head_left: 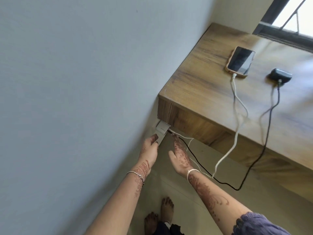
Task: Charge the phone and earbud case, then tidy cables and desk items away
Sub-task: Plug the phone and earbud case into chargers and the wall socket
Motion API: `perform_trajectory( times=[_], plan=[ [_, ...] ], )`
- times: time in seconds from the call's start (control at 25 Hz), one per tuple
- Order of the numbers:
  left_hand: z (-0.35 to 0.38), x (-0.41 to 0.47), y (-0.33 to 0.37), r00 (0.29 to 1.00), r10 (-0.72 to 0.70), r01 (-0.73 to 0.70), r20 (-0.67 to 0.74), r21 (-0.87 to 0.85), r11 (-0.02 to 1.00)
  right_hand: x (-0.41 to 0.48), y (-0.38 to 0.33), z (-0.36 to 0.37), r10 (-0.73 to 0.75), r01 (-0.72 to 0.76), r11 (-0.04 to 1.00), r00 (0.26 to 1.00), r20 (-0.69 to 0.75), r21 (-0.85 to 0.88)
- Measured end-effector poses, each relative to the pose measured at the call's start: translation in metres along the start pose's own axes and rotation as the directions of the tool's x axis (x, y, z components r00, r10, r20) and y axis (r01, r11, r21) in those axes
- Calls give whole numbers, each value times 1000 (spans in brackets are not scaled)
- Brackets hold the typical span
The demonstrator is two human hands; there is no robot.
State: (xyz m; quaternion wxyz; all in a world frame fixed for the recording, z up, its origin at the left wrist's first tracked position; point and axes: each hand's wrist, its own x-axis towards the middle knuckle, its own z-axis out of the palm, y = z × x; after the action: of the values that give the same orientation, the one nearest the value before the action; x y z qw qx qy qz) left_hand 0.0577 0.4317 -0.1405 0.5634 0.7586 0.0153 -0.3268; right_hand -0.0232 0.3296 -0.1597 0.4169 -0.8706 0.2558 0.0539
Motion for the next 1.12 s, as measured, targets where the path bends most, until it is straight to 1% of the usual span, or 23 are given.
perform_trajectory(
  times=[0.16,0.32,0.52,0.64,0.76,0.88,1.0,1.12],
  plan=[
    [2,-33,20,996,94,-94,-2,-38,995,-37,-17,-29,-39,41,999,988,-152,9],
    [12,-55,51,980,193,-191,53,-55,980,-56,-32,-63,-55,65,998,953,-298,23],
    [32,-61,99,949,299,-295,103,-55,954,-70,-45,-107,-47,65,997,899,-435,28],
    [51,-59,127,937,328,-322,125,-63,945,-68,-46,-142,-98,106,994,830,-549,-17],
    [77,-52,155,927,346,-343,144,-50,938,-58,-41,-181,-89,110,994,754,-650,-8],
    [107,-38,184,919,366,-363,148,-45,931,-36,-26,-219,-69,88,996,720,-690,-8],
    [136,-17,207,916,375,-371,142,-52,927,-10,-9,-251,-54,82,997,748,-661,10],
    [163,7,228,926,354,-349,133,-60,935,20,6,-282,-70,100,995,775,-627,13]
  ],
)
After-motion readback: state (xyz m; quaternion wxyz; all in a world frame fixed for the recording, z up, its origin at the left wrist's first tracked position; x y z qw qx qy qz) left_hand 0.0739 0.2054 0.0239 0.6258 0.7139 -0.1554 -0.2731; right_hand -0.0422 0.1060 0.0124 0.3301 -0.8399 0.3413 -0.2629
